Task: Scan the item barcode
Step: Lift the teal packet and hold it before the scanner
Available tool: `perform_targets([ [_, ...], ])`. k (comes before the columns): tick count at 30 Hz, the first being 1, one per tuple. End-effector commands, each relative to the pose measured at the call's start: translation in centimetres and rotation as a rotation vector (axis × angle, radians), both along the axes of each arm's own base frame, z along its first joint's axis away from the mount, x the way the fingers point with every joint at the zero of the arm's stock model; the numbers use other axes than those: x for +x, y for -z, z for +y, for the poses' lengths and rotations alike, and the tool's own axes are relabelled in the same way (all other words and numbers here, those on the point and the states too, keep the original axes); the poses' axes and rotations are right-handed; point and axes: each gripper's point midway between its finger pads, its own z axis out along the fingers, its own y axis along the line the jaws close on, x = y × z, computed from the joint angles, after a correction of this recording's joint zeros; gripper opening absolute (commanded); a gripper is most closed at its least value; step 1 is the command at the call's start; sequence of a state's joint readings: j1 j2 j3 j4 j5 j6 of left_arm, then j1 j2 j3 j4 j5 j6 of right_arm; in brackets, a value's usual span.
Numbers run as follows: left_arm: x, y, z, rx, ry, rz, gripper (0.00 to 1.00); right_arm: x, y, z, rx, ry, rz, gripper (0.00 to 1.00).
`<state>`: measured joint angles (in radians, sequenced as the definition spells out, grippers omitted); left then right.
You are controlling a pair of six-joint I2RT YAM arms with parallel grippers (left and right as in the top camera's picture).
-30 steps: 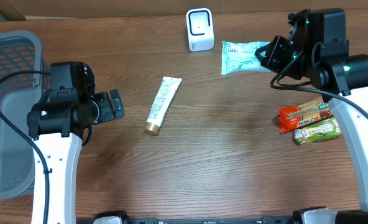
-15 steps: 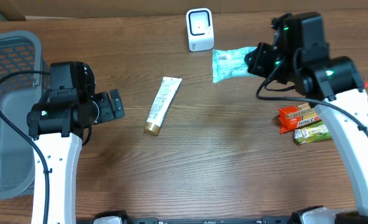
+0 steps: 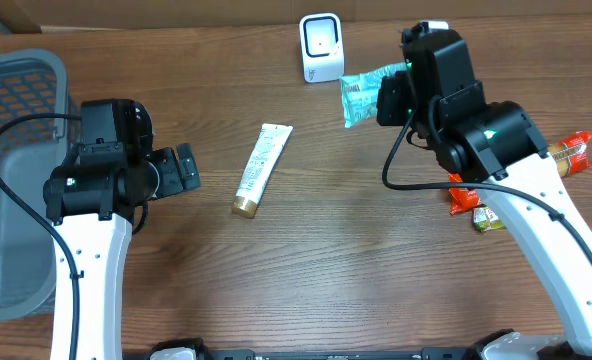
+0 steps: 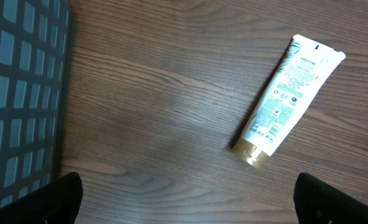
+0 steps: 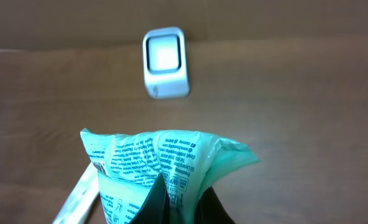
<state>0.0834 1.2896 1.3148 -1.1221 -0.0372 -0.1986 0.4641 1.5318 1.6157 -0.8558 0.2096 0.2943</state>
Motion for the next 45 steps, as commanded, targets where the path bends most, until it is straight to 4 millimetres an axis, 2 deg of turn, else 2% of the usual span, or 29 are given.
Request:
perform_targets([
  [1,-0.1,-0.1,0.1,0.005,0.013,-0.003,1.00,1.3,-0.7,0.0,-0.146,-0.002,-0.087,0.04],
  [7,-0.1,-0.1,0.1,0.005,0.013,-0.003,1.00,4.2,-0.3,1.0,-0.345,0.031,-0.195,0.04],
  [10,-0.1,-0.1,0.1,0.005,0.013,-0.003,1.00,6.0,-0.7,1.1,-0.441,0.073,-0.269,0.04],
  [17,-0.1,-0.1,0.1,0.005,0.013,-0.003,1.00,10.1,-0.6,2.9,-0.733,-0.053,-0.397,0.04],
  [22,-0.1,-0.1,0.1,0.005,0.013,-0.003,1.00,13.2,0.9,4.9,-0.942,-0.152,-0.474,0.04],
  [26,-0.1,-0.1,0.1,0.005,0.013,-0.003,1.00,15.5,2.9,6.5,-1.127,-0.225,-0.529,0.04],
  [29,-0.1,-0.1,0.1,0.005,0.013,-0.003,0.99,17.0,3.5,7.7,-1.229,-0.228,-0.618,0.04],
  [35,-0.1,-0.1,0.1,0.005,0.013,-0.003,0.99,18.7,4.8,9.7,-1.297,-0.243,-0.784,0.04],
  [40,-0.1,-0.1,0.1,0.005,0.013,-0.003,1.00,19.4,7.8,10.8,-1.313,-0.331,-0.794,0.04],
  [45,-0.1,-0.1,0.1,0.005,0.013,-0.003,0.99,19.6,9.4,11.4,-1.310,-0.387,-0.787,0.04],
])
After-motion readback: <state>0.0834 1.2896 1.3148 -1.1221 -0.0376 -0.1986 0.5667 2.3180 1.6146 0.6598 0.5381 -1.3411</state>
